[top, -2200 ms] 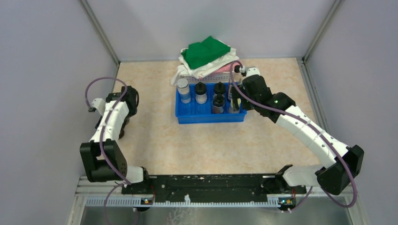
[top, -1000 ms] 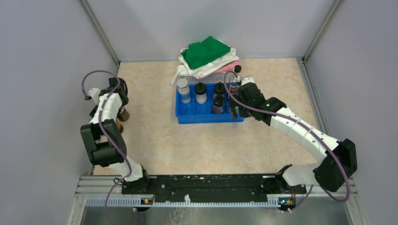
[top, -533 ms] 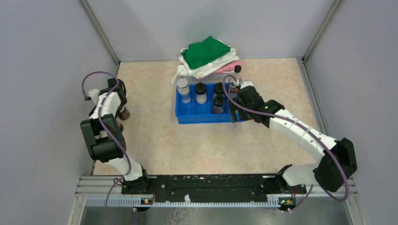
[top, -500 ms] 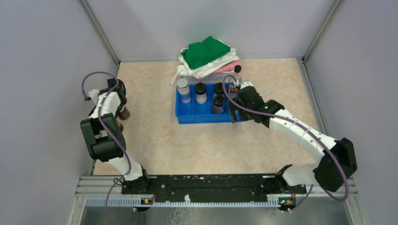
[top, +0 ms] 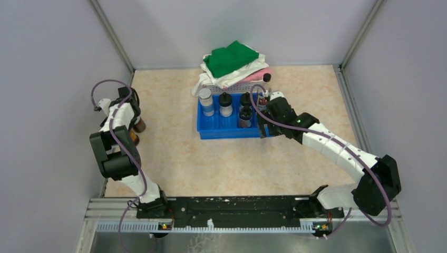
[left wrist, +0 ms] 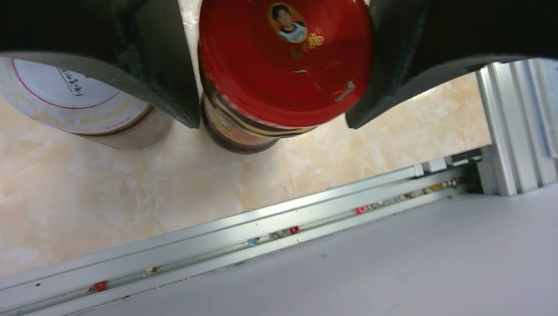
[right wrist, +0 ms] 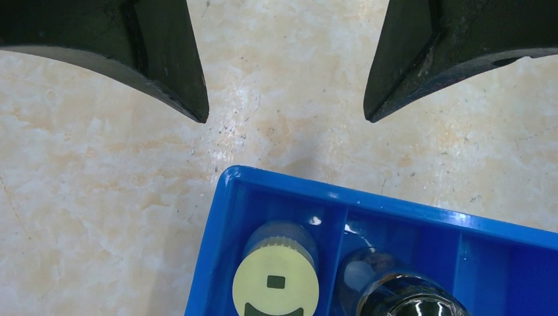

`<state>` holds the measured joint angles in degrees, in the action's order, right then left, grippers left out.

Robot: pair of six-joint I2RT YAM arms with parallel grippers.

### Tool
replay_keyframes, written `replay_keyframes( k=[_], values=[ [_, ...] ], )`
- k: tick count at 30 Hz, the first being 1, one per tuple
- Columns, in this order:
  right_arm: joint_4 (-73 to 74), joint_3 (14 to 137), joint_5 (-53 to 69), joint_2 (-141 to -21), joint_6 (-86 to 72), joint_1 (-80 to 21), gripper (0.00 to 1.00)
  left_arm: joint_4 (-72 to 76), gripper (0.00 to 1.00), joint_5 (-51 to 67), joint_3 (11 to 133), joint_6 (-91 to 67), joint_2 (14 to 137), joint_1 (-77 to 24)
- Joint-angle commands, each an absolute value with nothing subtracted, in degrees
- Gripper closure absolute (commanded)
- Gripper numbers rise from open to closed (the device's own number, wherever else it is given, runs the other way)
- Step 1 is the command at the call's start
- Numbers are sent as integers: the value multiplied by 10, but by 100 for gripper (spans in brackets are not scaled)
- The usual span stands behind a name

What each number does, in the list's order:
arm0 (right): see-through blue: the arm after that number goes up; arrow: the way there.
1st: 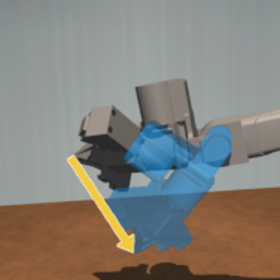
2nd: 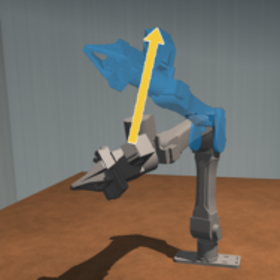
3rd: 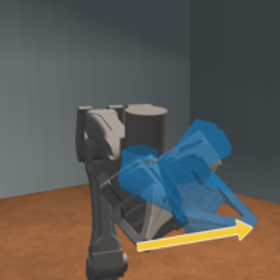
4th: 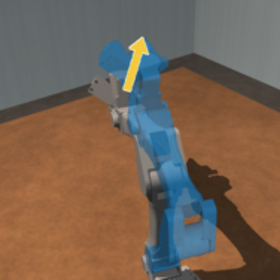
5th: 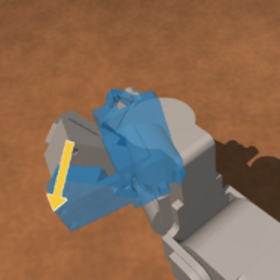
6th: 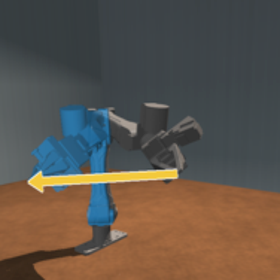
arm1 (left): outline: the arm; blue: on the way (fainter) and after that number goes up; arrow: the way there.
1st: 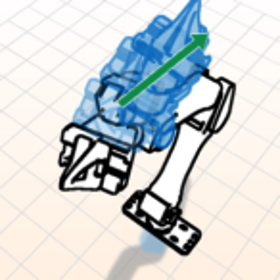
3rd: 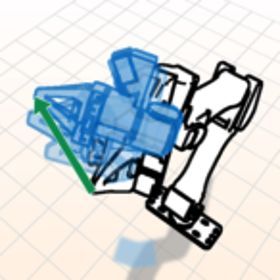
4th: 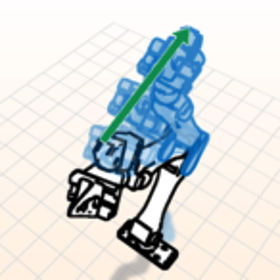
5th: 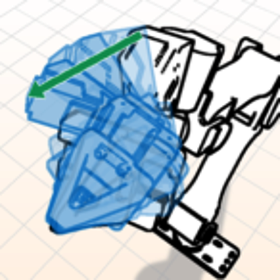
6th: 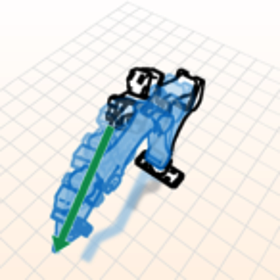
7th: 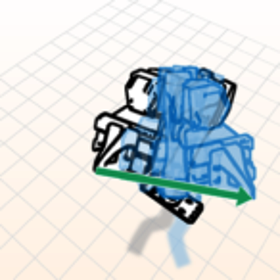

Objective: Organize the condiment bottles
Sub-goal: Pick up the bottle from the center of the board.

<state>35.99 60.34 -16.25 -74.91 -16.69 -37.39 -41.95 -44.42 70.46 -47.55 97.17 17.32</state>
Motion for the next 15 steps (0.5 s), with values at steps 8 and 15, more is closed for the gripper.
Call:
replay_keyframes(
  k=[8, 15],
  values=[
    [340, 591, -157, -736, -170, -377, 14, -374, 100, -344, 699, -445, 982, 174],
    [336, 586, -153, -732, -175, -378, 14, -369, 100, -283, 665, -421, 958, 162]
  ],
)
